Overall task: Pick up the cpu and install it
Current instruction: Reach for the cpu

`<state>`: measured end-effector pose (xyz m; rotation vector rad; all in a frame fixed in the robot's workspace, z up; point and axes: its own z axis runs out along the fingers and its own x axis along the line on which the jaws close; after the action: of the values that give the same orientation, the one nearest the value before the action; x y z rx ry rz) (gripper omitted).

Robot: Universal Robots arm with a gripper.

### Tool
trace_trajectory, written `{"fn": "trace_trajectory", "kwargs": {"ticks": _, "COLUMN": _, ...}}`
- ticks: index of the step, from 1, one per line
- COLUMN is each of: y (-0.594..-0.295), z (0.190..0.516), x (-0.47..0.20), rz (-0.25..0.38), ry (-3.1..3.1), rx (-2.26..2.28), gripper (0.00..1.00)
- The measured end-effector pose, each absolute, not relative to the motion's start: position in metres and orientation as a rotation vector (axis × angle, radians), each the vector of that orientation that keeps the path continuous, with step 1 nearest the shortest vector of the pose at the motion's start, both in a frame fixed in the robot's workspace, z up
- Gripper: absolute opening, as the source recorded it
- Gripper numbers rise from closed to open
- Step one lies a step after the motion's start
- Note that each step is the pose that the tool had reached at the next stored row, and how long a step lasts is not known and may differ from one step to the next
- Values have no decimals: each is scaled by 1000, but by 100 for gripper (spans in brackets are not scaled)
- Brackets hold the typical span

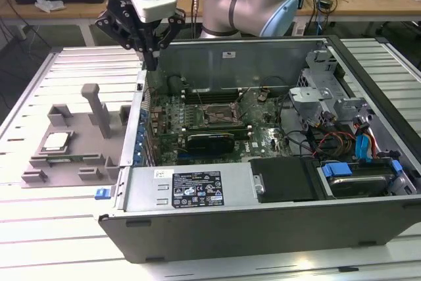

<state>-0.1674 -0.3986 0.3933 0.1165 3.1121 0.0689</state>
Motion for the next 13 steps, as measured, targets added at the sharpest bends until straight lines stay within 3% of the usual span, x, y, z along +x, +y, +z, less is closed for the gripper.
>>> {"fn": "trace_trajectory", "kwargs": {"ticks": 13, "y": -398, "z": 393, "x": -201, "rz": 69, "ry": 3109, "rx": 116, "gripper": 11}}
